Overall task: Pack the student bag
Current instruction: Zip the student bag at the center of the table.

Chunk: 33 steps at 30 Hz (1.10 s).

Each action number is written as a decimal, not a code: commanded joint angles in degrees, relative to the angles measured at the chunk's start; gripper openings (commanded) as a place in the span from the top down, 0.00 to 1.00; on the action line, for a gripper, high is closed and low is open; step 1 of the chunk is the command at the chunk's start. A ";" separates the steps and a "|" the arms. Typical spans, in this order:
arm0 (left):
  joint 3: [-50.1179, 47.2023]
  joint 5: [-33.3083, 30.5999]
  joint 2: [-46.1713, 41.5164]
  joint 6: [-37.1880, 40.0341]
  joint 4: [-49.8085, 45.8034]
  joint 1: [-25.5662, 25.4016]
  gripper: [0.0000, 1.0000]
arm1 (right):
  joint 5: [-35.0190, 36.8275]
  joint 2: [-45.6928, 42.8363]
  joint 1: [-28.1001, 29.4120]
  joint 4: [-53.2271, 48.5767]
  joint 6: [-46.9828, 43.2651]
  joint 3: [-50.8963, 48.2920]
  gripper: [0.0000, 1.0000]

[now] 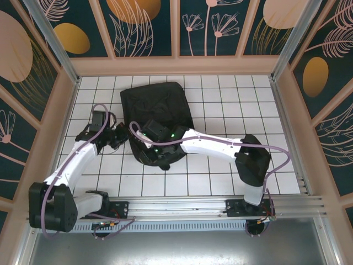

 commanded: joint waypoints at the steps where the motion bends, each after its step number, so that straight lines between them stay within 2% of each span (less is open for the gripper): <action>1: 4.92 -2.28 1.99 0.64 6.18 0.21 1.00 | -3.58 6.18 1.09 2.60 -0.89 7.65 0.71; 7: 8.59 -0.84 6.71 1.95 9.26 0.27 1.00 | -9.35 20.73 1.41 2.39 -0.61 27.00 0.71; 10: 10.08 -2.02 9.21 3.26 8.90 0.21 1.00 | -11.66 22.16 1.34 5.53 0.35 31.87 0.70; 12: 10.78 -2.70 10.70 3.94 7.91 0.22 0.94 | -11.24 19.31 0.91 9.34 0.84 29.57 0.68; 15: 12.74 -6.23 10.72 4.81 5.82 0.21 0.82 | -9.42 12.06 -0.51 15.89 1.31 20.41 0.61; 17: 13.40 -8.80 10.03 5.08 4.32 0.28 0.68 | -6.29 7.52 -1.66 17.57 1.66 15.03 0.54; 20: 14.18 -10.09 8.74 4.74 2.42 0.29 0.59 | -3.34 2.87 -3.08 17.95 1.59 8.45 0.45; 23: 13.17 -10.10 6.71 4.19 1.39 0.28 0.56 | -2.52 -0.48 -4.10 18.38 1.78 3.21 0.40; 28: 9.16 -7.99 3.37 3.91 -0.84 0.22 0.55 | 0.24 -5.56 -4.67 19.65 2.25 -3.48 0.39; 31: 6.70 -7.34 0.33 3.15 -2.35 0.24 0.55 | -0.54 -7.62 -5.81 21.34 4.25 -6.65 0.41; 33: 4.93 -7.16 -1.95 2.52 -3.15 0.17 0.56 | -2.09 -6.22 -6.57 18.76 5.10 -5.34 0.48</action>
